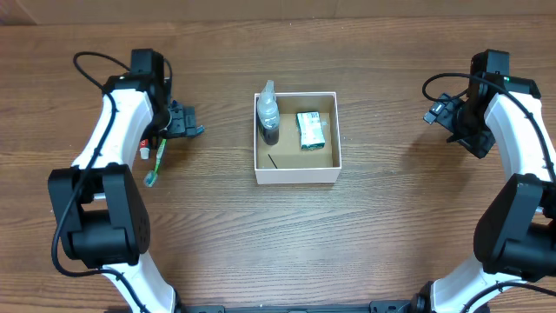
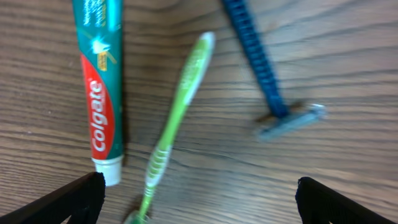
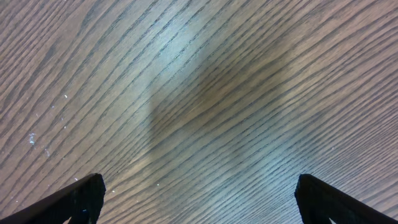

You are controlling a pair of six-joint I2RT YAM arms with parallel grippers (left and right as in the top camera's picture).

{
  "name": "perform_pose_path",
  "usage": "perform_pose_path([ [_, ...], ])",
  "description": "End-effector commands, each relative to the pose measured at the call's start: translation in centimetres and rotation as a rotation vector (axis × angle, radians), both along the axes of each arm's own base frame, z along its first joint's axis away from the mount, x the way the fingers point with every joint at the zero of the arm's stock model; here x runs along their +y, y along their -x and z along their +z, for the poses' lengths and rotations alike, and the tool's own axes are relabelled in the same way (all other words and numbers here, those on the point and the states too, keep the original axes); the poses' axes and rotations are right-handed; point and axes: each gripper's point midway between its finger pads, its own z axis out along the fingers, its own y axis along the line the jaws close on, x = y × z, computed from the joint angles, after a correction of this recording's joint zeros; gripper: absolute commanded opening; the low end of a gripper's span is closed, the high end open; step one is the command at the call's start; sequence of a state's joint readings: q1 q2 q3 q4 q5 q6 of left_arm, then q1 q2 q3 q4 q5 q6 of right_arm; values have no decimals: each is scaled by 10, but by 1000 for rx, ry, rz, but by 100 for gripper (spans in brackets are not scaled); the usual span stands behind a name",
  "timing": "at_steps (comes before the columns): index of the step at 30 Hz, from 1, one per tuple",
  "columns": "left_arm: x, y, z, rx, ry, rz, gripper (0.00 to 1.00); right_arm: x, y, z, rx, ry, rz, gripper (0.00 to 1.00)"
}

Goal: Pack container
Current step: 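Reach the left gripper to the green toothbrush and grasp it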

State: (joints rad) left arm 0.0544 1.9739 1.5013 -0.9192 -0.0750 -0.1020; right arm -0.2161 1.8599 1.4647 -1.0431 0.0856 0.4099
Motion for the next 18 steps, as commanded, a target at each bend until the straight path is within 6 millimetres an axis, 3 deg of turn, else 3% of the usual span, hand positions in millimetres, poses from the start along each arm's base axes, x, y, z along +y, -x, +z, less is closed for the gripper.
perform_pose_path([
  [1,10,-2,-15,29,35,10,98,-3,0,1,-3,12,1,100],
  [9,2,-3,-29,45,108,-107,96,-3,0,1,-3,13,2,100],
  [14,3,-1,-39,72,105,-148,86,-3,0,1,-2,12,1,100],
  [18,4,6,-58,124,115,-145,76,-3,0,1,-3,13,2,100],
])
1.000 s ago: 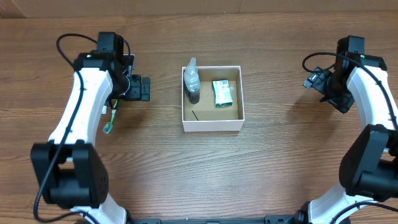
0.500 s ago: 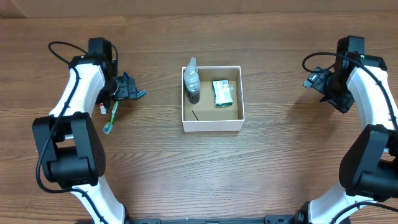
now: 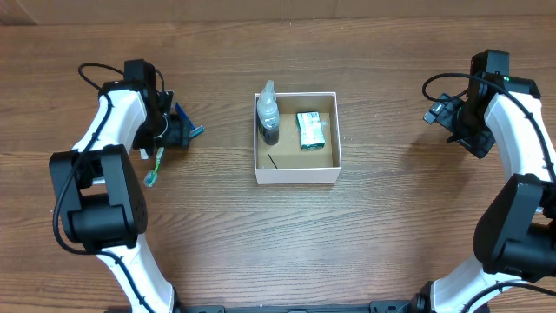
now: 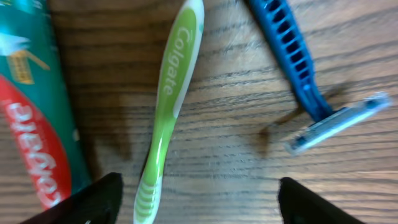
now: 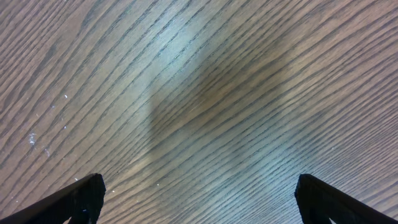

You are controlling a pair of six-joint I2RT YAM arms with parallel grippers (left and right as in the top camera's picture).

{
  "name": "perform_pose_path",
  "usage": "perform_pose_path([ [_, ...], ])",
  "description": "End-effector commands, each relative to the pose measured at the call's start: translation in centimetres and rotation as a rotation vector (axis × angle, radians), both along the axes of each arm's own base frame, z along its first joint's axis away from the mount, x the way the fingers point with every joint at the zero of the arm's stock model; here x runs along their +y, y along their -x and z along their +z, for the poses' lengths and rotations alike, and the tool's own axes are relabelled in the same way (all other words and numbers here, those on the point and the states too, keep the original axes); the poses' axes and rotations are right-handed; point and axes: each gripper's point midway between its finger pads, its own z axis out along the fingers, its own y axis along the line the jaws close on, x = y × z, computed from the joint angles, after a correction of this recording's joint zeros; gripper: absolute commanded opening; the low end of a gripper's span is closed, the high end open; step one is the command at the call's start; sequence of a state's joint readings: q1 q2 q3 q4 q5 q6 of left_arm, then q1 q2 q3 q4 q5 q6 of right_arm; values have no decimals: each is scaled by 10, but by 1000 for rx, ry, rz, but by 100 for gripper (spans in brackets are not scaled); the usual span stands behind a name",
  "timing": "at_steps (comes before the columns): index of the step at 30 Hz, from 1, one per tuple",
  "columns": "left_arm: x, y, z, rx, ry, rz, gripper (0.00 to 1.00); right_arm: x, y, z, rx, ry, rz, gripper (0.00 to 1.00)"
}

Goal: Pack container
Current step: 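Reach the left gripper to the green toothbrush and grasp it, then carry the toothbrush with the left gripper and lower it into the box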

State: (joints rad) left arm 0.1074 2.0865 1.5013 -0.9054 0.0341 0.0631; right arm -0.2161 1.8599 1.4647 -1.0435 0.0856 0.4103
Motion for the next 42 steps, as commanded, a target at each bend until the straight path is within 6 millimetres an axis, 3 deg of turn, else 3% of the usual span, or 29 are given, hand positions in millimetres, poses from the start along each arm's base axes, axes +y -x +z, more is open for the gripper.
perform_pose_path([
  [1,1,1,-18,40,22,-20,72,-3,-1,1,-3,13,2,100],
  [3,0,3,-25,58,25,-22,63,-3,-1,1,-3,13,2,100],
  [7,0,4,-28,64,30,-17,55,-3,-1,1,-3,13,2,100],
  [12,0,4,-28,64,30,5,26,-3,-1,1,-3,13,2,100],
  [19,0,4,-28,66,32,35,5,-3,-1,1,-3,13,2,100],
  [26,-5,1,-14,77,65,79,4,-3,0,1,-3,13,2,100],
  [28,-10,-7,6,70,99,77,4,-3,-1,1,-3,13,2,100],
  [32,-25,-26,78,14,103,15,4,-3,-1,1,-3,13,2,100],
  [34,-54,-35,134,-85,117,-102,4,-3,-1,1,-3,13,2,100],
  [37,-95,-36,191,-206,118,-241,4,-3,-1,1,-3,13,2,100],
  [40,-142,-26,232,-310,120,-425,4,-3,-1,1,-3,13,2,100],
  [42,-188,-6,254,-376,107,-662,4,-3,-1,1,-3,13,2,100],
])
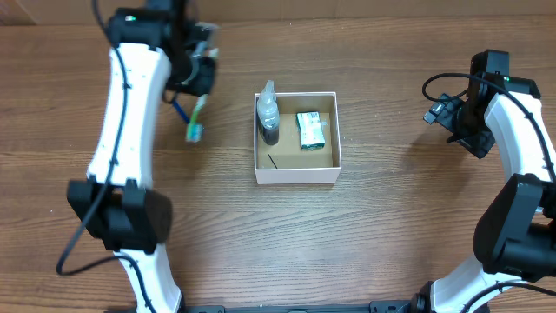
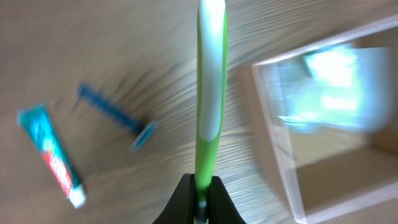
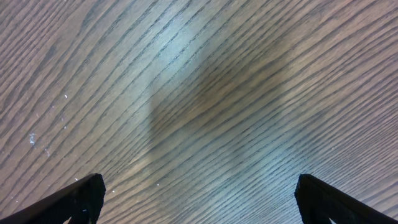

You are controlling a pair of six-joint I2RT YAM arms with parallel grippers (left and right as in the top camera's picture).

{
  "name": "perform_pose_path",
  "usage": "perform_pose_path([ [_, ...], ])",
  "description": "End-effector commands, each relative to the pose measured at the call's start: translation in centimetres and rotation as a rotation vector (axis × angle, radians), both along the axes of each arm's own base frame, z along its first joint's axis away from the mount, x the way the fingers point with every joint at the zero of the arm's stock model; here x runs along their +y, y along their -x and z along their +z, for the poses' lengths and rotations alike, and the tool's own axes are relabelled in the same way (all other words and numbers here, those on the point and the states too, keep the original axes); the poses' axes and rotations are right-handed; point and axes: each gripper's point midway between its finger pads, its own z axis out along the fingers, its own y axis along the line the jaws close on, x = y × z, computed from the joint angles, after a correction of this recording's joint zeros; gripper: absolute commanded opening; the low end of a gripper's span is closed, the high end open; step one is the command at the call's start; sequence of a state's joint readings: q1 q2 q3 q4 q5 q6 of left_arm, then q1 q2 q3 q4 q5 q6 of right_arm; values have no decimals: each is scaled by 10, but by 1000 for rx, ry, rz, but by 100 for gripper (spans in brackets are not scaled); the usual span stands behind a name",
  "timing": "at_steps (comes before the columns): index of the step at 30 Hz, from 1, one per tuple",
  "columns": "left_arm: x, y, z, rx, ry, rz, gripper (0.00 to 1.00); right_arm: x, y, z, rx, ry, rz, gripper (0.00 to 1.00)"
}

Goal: Pack container
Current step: 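Carry the toothbrush with the left gripper and lower it into the box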

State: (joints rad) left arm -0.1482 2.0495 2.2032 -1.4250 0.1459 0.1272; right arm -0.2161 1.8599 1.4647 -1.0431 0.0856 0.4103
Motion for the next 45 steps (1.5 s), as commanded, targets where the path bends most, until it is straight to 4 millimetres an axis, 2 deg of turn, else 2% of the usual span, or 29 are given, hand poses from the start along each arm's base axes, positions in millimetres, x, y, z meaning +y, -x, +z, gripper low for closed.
perform_pose_path([
  [1,-78,35,60,-194,-18,-411,4,-3,0,1,-3,13,2,100],
  [2,-98,45,62,-214,-34,-516,4,-3,0,1,-3,13,2,100],
  [5,-142,69,58,-243,-104,-737,4,-3,0,1,-3,12,2,100],
  [8,-176,89,42,-248,-153,-969,4,-3,0,1,-3,13,2,100],
  [10,-185,94,26,-227,-202,-1050,4,-3,0,1,-3,13,2,100],
  [13,-186,88,-9,-150,-267,-1063,4,-3,0,1,-3,13,2,100],
  [19,-197,82,-67,-17,-240,-1090,4,-3,0,1,-3,13,2,100],
  [24,-202,78,-97,31,-235,-1104,4,-3,0,1,-3,13,2,100],
  [30,-204,75,-100,27,-217,-1091,4,-3,0,1,-3,13,2,100],
  [39,-203,62,-98,32,-148,-903,4,-3,0,1,-3,13,2,100],
  [45,-201,61,-98,51,-135,-822,4,-3,0,1,-3,12,2,100],
])
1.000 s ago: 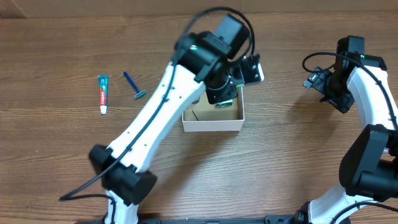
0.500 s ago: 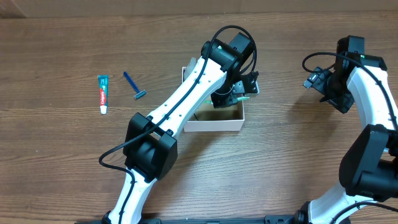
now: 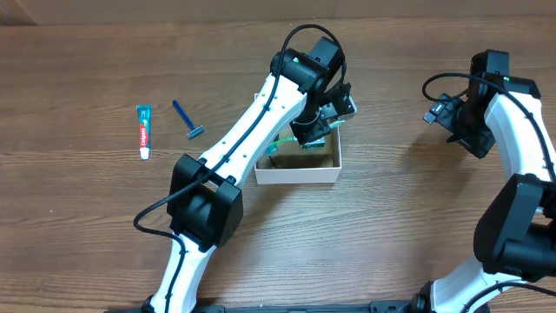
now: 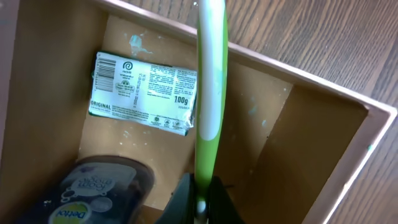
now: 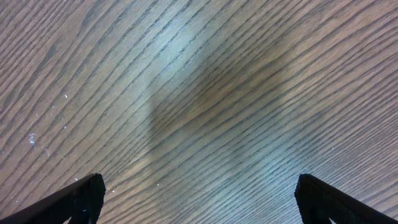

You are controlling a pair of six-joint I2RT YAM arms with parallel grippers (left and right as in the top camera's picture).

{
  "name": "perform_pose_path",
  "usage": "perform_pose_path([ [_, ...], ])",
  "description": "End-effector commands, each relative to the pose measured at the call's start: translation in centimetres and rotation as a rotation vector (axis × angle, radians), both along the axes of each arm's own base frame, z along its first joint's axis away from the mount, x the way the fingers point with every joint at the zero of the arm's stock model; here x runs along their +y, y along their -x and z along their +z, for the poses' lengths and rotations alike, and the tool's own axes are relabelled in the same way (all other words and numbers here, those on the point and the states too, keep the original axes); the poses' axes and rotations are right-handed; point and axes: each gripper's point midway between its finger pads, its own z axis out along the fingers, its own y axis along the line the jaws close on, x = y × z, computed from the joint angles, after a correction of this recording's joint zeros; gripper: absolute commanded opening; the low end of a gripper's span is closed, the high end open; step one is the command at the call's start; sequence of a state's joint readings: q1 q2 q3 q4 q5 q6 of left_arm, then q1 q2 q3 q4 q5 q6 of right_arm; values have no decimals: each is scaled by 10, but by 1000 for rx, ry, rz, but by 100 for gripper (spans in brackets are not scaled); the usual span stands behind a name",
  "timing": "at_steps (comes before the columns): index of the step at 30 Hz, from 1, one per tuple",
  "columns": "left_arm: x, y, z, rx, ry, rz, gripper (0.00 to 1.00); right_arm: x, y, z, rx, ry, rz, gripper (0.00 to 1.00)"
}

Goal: Pack container
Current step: 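Carry the toothbrush with the left gripper and lower it into the box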

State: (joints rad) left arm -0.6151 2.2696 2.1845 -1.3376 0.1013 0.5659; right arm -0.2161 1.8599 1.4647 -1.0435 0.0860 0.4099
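The white cardboard box [image 3: 295, 174] stands mid-table, its inside seen in the left wrist view [image 4: 323, 143]. In it lie a green soap packet [image 4: 144, 92] and a dark clear bottle [image 4: 93, 193]. My left gripper [image 4: 200, 198] is shut on the green toothbrush [image 4: 209, 93], which hangs over the box interior; a bit of the brush [image 3: 282, 143] shows in the overhead view under the arm. The toothpaste tube [image 3: 143, 130] and blue razor [image 3: 187, 119] lie on the table at left. My right gripper [image 5: 199, 199] stands open over bare wood at the far right.
The left arm [image 3: 261, 104] reaches across the box from the left. The right arm [image 3: 512, 113] stands along the table's right edge. Wood table [image 3: 391, 226] surrounds the box on all sides.
My left gripper, still shut on the toothbrush, has moved from left of the box to over its interior. The right arm has not moved.
My left gripper stood open above the toothpaste, toothbrush and razor at the left, then lower over the toothbrush. Later it was shut on the toothbrush, lifted near the box's left side. Now the brush hangs inside the box opening. The right gripper stayed open throughout.
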Motion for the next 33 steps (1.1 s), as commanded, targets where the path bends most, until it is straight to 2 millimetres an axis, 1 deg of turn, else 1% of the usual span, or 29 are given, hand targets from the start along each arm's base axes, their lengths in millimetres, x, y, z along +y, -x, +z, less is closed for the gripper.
perform_pose_path([
  [1,-3,2,1,23,24,69,4,-3,-1,1,-3,12,1,100],
  [7,3,6,0,48,-2,123,4,-3,-1,1,-3,12,2,100],
  [9,8,4,-1,39,-28,167,4,-3,-1,1,-3,12,1,100],
  [15,15,0,-1,46,-35,260,4,-3,-1,1,-3,12,1,100],
  [19,18,0,-1,52,-39,273,4,-3,0,1,-3,12,2,100],
  [20,19,0,-1,50,-43,273,7,-3,-1,1,-3,12,1,100],
  [21,21,-1,-2,44,-51,275,19,-3,-1,1,-3,12,1,100],
  [23,24,-3,-2,28,-69,278,35,-3,-1,1,-3,12,2,100],
  [24,25,-3,-2,26,-72,278,46,-3,-1,1,-3,12,2,100],
  [26,26,-5,-2,17,-80,275,56,-3,-1,1,-3,12,2,100],
  [29,29,-6,1,4,-93,256,57,-3,-1,1,-3,12,2,100],
  [30,28,-6,5,-3,-89,254,56,-3,-1,1,-4,12,1,100],
  [32,25,-9,19,-29,-63,261,54,-3,-1,1,-3,12,2,100],
  [33,22,-14,35,-56,-31,295,51,-3,-1,1,-4,12,1,100],
])
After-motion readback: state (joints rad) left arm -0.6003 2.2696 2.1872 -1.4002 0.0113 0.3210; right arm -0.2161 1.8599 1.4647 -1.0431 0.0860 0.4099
